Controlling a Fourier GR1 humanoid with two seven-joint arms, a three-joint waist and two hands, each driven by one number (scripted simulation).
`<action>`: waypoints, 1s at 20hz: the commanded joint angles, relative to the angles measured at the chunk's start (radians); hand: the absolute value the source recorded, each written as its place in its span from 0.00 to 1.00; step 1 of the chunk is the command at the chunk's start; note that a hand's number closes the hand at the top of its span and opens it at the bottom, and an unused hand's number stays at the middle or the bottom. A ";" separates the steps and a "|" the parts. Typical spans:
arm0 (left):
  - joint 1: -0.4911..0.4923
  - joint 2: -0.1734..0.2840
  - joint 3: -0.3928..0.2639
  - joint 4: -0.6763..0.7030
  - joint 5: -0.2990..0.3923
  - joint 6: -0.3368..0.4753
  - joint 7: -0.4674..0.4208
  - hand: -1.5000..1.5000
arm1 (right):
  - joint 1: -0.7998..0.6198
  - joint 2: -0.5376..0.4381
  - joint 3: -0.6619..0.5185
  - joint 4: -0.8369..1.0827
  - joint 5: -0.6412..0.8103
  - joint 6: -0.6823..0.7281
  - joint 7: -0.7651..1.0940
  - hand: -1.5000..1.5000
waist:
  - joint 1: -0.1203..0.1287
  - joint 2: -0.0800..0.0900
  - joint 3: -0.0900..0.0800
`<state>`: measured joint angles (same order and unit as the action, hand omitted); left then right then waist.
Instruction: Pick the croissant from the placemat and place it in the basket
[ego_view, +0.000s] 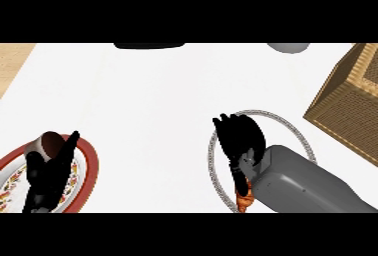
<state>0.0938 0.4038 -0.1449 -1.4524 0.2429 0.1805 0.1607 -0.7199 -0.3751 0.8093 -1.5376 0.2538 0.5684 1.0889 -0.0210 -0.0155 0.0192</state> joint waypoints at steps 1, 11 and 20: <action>0.027 -0.037 -0.050 0.012 0.009 0.000 0.110 0.50 | 0.050 0.005 0.014 -0.017 0.044 -0.006 0.122 0.00 | 0.008 0.012 -0.019; 0.039 -0.063 -0.037 0.052 0.002 -0.029 0.054 0.50 | 0.136 0.023 0.048 0.076 0.131 0.002 0.079 0.00 | 0.016 0.016 -0.020; 0.037 -0.054 -0.004 0.055 -0.001 -0.049 0.051 0.50 | 0.197 -0.004 0.018 0.039 0.173 0.011 0.046 0.00 | 0.013 0.014 -0.020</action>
<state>0.0942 0.3829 -0.1272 -1.4678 0.2156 0.1623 0.1819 -0.5567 -0.3747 0.8210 -1.4844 0.3971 0.5666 1.0372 -0.0084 -0.0127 0.0175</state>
